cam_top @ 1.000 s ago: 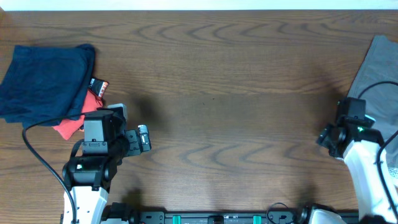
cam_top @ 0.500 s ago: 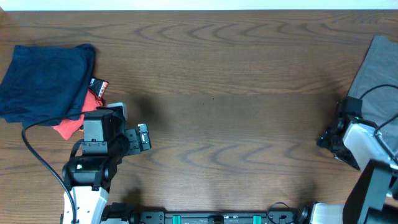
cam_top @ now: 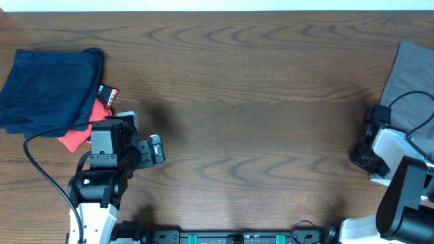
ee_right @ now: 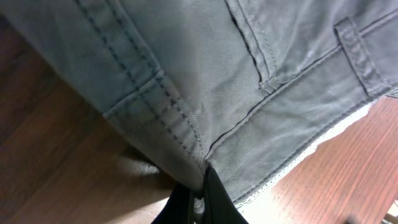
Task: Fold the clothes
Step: 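Reach the right gripper to the grey shorts and grasp the waistband, then drag the grey shorts toward the center with the right gripper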
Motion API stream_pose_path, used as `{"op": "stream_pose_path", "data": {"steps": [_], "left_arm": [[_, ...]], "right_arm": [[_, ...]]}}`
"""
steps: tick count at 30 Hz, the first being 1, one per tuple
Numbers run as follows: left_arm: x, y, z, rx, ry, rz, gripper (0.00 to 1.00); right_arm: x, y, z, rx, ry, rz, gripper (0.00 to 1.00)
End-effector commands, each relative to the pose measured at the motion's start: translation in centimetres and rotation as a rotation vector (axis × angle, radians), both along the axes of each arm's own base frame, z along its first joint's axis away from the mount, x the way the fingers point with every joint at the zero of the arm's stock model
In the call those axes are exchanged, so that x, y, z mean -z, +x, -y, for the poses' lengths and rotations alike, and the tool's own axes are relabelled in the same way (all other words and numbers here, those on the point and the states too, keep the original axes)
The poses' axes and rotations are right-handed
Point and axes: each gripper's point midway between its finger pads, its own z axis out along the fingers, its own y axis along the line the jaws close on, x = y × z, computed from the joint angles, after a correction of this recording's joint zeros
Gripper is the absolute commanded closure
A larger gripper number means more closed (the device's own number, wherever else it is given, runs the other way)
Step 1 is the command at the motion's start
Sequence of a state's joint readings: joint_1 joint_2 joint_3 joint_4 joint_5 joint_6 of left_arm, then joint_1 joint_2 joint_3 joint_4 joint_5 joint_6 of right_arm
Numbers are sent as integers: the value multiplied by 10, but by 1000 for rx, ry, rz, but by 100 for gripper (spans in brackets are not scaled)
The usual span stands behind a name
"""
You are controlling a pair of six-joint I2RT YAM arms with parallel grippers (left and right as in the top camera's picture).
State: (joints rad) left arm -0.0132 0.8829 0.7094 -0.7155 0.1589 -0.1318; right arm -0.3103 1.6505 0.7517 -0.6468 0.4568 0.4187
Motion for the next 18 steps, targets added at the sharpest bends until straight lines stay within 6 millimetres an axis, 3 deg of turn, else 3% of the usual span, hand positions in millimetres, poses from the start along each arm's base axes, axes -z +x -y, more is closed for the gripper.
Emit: {"op": "stream_pose_path", "data": {"steps": [1, 5, 9, 15, 16, 18], "left_arm": [[-11, 7, 2, -3, -16, 36, 2], [-17, 14, 2, -3, -17, 74, 2], [-23, 22, 2, -2, -17, 117, 2], [-36, 36, 2, -2, -18, 194, 2], [-39, 39, 2, -1, -18, 208, 2], [-42, 42, 2, -1, -18, 229, 2]], "right_arm": [[23, 24, -85, -213, 483, 96, 99], [-13, 66, -168, -459, 851, 295, 99], [-71, 102, -242, -693, 1064, 499, 99], [-138, 142, -337, -990, 1102, 763, 96], [-146, 146, -349, -1031, 1086, 804, 88], [-149, 153, -359, -1059, 1030, 840, 85]]}}
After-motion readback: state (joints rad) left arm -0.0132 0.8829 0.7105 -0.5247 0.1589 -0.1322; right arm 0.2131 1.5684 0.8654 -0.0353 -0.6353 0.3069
